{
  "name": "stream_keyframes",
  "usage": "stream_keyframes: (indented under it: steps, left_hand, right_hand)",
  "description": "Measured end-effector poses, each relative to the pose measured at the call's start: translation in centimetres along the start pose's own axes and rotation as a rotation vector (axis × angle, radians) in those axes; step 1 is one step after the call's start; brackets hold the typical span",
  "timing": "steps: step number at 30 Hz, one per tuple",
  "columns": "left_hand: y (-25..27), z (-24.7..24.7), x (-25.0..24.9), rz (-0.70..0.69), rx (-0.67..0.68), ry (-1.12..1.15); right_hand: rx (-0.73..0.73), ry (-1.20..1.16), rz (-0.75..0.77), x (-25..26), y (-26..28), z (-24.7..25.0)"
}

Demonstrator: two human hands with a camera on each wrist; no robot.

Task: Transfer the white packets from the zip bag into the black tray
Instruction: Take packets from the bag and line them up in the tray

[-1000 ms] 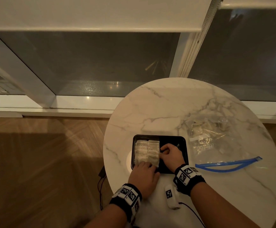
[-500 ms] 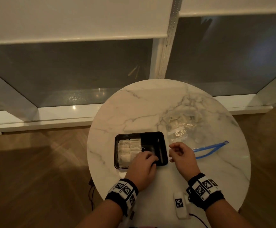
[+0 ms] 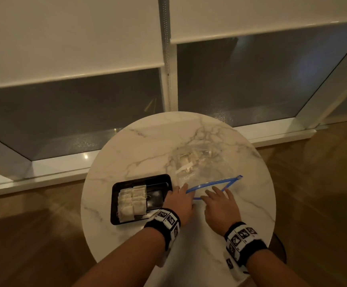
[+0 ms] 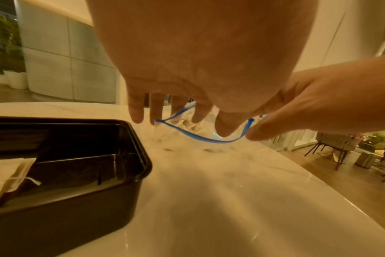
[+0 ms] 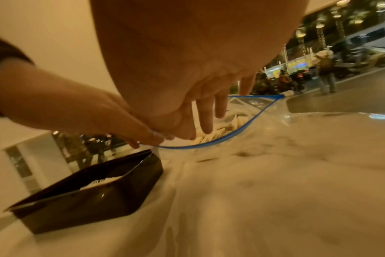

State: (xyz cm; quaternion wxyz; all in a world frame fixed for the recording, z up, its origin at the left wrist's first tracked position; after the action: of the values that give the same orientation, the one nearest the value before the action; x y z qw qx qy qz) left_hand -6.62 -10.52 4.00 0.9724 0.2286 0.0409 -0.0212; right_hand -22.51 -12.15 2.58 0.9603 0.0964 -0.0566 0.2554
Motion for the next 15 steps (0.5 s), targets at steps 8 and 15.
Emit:
stream_keyframes:
  steps: [8, 15]
  left_hand:
    - [0.0, 3.2, -1.4, 0.062, -0.236, 0.077]
    - [1.6, 2.6, -3.2, 0.035, -0.309, 0.233]
  right_hand:
    - [0.304, -0.291, -0.020, -1.2, -2.9, 2.2]
    - [0.345, -0.581, -0.347, -1.4, -7.1, 5.2]
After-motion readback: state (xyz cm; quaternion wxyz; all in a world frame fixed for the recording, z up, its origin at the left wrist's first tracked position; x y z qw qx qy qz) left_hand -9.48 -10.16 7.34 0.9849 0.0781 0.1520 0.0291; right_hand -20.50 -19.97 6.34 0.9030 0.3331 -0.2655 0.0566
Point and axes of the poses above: each hand's wrist, its own y-axis away from the middle knuckle, its own z-axis out of the back of the hand, x = y × z, the point moved 2 cm from there along -y, towards the middle knuckle, and after that the axes turned 4 degrees about z, right-handed, at the moved point
